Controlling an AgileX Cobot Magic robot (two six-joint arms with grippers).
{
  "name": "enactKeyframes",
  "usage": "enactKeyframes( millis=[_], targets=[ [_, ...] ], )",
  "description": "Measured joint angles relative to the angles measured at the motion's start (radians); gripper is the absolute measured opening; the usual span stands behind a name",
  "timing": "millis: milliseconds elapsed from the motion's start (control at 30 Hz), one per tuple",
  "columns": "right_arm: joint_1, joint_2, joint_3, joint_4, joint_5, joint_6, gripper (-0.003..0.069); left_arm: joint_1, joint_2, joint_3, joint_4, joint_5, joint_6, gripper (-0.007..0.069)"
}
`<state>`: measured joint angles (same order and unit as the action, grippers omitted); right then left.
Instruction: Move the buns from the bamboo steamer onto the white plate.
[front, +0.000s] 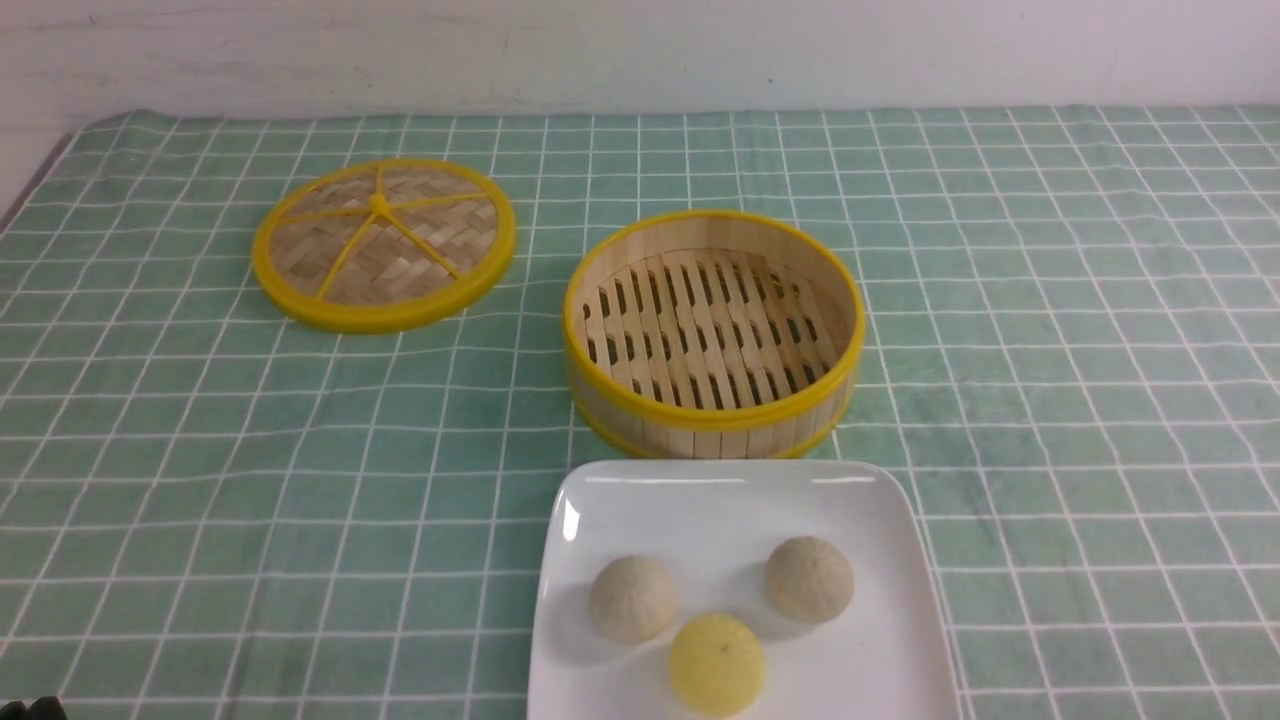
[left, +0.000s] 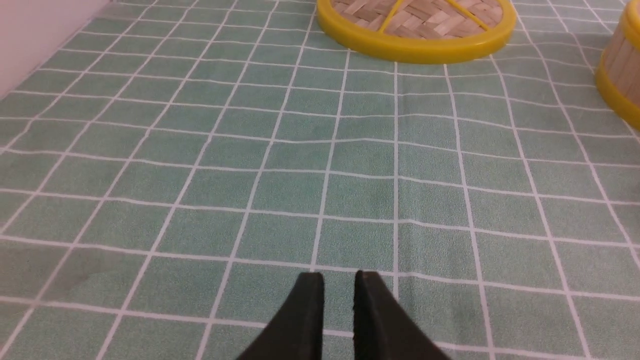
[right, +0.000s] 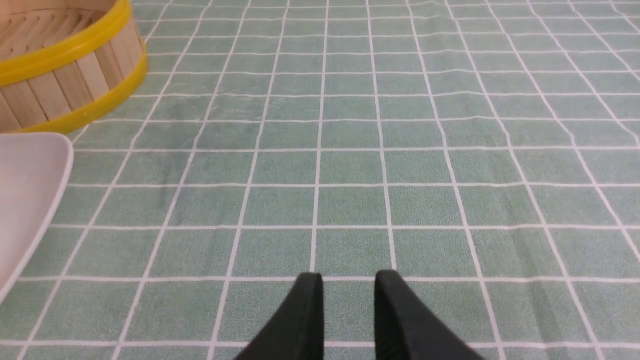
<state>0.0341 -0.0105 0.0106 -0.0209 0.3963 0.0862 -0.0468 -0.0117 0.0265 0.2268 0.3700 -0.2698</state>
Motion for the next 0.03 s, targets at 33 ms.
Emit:
enactKeyframes(
  millis=[33],
  targets=[
    [0.0, 0.0, 0.0, 0.0, 0.0, 0.0, 0.0178, 0.0, 0.0, 0.0, 0.001, 0.0, 0.0, 0.0128]
  ],
)
